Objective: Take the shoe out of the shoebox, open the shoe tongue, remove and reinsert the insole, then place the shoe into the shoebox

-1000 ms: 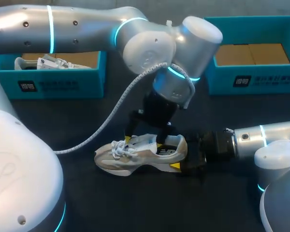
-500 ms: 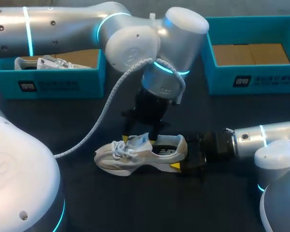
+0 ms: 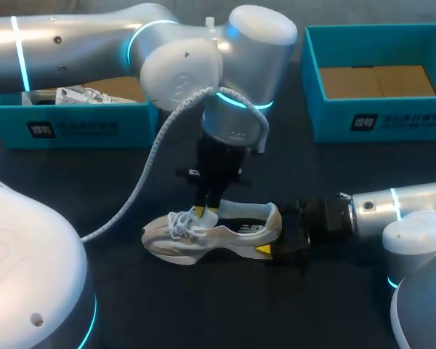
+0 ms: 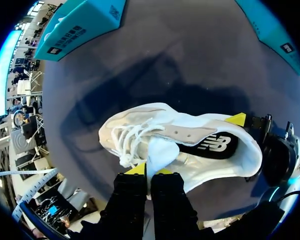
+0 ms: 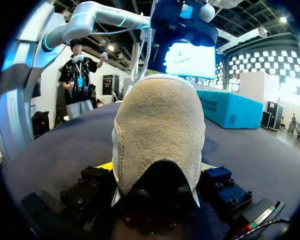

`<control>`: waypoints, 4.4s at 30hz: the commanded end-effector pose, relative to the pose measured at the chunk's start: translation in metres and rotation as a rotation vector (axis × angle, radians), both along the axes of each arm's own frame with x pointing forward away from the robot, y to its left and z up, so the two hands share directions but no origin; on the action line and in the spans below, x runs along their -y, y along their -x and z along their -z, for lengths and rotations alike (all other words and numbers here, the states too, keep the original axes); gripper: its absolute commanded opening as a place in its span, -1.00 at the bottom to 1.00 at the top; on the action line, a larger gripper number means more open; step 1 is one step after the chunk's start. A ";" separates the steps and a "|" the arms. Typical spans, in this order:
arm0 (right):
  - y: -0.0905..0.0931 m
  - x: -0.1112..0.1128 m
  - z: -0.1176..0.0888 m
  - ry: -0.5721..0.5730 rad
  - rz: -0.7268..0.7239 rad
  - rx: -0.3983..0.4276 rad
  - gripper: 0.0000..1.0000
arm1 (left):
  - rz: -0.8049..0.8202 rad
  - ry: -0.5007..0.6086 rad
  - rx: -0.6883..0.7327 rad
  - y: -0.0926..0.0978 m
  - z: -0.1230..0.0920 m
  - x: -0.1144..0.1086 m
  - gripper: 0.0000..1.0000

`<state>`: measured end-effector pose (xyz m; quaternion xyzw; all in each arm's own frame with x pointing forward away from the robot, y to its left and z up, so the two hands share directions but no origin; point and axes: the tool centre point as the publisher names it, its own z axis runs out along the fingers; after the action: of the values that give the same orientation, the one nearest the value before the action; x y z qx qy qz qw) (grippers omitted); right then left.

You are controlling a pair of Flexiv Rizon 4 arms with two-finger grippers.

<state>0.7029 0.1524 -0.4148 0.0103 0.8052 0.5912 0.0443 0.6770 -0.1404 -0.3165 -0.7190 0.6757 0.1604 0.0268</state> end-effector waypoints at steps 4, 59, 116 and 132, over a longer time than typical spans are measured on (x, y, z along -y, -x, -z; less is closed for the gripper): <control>0.000 -0.002 0.000 0.007 0.000 -0.002 -1.00 | -0.043 0.200 0.028 0.007 -0.014 -0.034 -1.00; 0.000 -0.002 0.000 0.007 0.000 -0.002 -1.00 | 0.207 0.626 0.148 0.036 -0.034 -0.139 0.45; 0.000 -0.002 0.000 0.007 0.000 -0.002 -1.00 | 1.374 0.628 -0.070 0.046 -0.115 -0.019 -1.00; 0.000 -0.002 0.000 0.007 0.000 -0.002 -1.00 | 1.479 0.575 -0.093 0.028 -0.087 0.037 -1.00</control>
<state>0.7029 0.1527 -0.4149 0.0103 0.8053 0.5912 0.0443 0.6464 -0.1637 -0.2301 -0.0570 0.9918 -0.0755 -0.0860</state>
